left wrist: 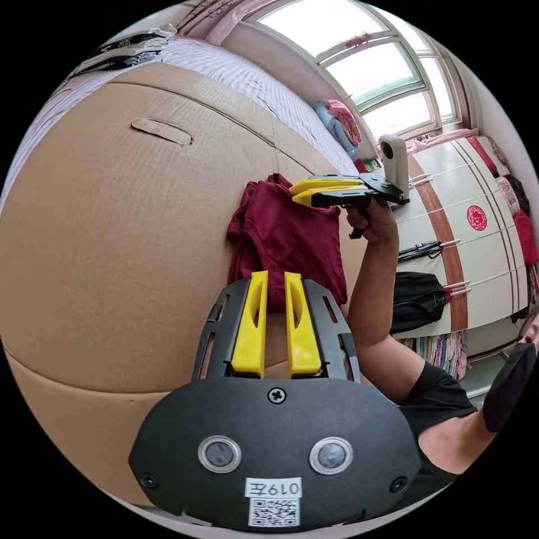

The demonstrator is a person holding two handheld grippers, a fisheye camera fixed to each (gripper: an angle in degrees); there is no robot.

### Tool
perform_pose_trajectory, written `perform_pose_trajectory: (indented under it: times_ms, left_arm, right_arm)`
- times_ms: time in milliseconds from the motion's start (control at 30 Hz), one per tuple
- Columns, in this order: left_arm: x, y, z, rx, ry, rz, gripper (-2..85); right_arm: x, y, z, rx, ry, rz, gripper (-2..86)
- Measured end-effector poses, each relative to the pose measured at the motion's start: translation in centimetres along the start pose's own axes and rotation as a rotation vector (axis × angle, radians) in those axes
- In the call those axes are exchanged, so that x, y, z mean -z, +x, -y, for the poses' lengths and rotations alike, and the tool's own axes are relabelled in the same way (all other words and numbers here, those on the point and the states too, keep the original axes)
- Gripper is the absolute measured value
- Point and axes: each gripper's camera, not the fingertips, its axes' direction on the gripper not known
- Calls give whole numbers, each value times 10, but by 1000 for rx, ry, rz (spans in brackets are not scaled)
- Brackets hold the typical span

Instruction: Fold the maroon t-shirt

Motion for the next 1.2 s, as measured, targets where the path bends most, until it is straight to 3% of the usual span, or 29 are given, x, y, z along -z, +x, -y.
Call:
perform_pose_trajectory:
  times_ms: [367,633,833,1200]
  left_arm:
    - [-1,-5,-2,0,6,63,7]
    - [0,-7,-2,-4,1,65,7]
    - [4,-15,-1,10,15,-35,9]
    - [-2,-17,11,0,-1,5,8]
  right_arm:
    - [1,-1,3,-4,8,-32,-3]
    - [2,-1,5,-21,8,-39,-8]
    - [4,-7,9,-21,-8,-42,-7]
    - [12,-12,11,-10,10,-41,-6]
